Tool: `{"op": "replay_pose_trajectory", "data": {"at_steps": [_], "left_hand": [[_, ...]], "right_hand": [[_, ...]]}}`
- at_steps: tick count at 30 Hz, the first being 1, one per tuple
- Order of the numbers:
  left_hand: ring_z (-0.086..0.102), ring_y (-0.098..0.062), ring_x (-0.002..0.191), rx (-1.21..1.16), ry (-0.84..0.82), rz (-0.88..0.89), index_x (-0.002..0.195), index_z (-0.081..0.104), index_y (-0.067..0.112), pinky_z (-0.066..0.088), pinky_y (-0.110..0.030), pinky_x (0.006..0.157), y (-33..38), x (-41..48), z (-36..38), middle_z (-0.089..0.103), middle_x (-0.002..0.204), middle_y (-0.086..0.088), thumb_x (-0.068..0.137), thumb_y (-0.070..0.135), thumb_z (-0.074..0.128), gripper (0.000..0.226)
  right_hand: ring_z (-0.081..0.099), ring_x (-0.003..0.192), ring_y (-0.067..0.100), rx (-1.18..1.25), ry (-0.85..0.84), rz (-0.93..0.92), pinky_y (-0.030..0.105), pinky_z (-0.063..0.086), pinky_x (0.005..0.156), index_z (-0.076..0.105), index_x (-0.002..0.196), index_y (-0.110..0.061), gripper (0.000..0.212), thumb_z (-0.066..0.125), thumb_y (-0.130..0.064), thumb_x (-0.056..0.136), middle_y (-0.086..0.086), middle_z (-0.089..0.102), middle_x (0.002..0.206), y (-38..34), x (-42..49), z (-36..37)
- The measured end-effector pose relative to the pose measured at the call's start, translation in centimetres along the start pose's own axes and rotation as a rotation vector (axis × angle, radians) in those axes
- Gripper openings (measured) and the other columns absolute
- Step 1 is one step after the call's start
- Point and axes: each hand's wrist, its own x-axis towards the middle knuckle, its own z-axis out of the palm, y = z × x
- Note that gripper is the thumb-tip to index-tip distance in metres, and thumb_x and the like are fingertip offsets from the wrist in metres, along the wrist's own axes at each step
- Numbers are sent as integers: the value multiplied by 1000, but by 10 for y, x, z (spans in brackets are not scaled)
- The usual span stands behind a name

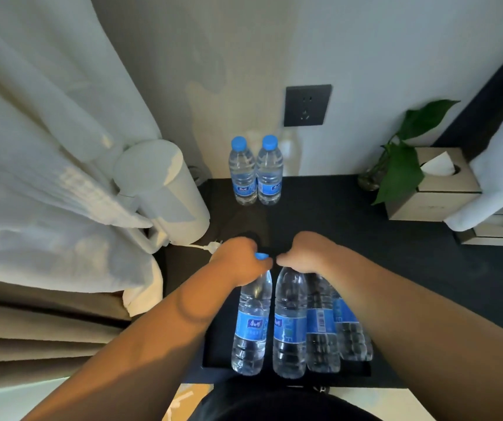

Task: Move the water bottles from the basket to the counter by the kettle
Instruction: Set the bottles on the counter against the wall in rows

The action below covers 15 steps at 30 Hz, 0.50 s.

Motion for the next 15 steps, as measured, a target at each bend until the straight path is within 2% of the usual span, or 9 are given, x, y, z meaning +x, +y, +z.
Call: {"op": "replay_pose_trajectory", "data": {"at_steps": [4,8,12,15], "left_hand": [[58,-17,68,-67,83,34,69,57,22,37,-29,55,7,-10,-13,58,70,2,86,52,68,36],[58,-16,68,-110,228,39,72,57,22,41,-29,57,17,-22,-28,56,69,5,86,51,69,35],[56,-14,69,-127,302,43,74,57,22,36,-26,52,27,-29,-55,56,73,6,87,48,71,32],[58,-14,67,-132,338,80,79,62,18,42,-28,54,34,-33,-72,64,75,2,87,43,73,28]], "right_hand": [[56,59,20,47,9,-63,29,42,57,61,64,-16,33,68,-40,84,2,57,60,-2,-12,-15],[45,51,20,37,96,-102,27,35,53,51,55,-16,40,68,-39,82,0,46,51,-11,-29,-42],[47,52,18,1,198,-191,28,33,51,54,57,-14,41,69,-36,87,1,49,54,-18,-46,-68],[54,53,18,6,284,-245,28,37,52,60,60,-15,35,71,-36,86,0,58,56,-20,-53,-83]]}}
